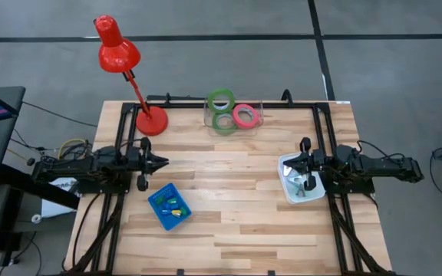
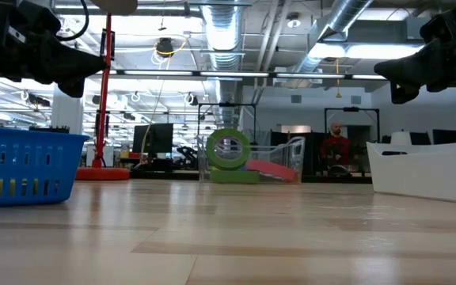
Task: Pick and place Stapler, Stapler remover, tape
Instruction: Return to Home Position
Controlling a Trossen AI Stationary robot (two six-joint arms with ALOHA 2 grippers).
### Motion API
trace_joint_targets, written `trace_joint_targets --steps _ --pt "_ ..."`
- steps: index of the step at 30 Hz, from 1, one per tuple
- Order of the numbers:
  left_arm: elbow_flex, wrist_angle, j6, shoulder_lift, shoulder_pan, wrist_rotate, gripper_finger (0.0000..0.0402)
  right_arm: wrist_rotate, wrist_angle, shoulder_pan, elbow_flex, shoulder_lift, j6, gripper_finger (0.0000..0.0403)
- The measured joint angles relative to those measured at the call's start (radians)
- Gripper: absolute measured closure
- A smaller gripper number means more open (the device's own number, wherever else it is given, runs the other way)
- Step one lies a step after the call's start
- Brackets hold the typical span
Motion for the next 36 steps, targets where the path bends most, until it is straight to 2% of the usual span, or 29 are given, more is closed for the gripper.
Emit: trace_joint_targets --steps 36 --pt "0.0 0.003 -0.015 0.002 0.0 0.0 0.0363 0.0 0.0 0.0 0.0 0.0 0.0 0.0402"
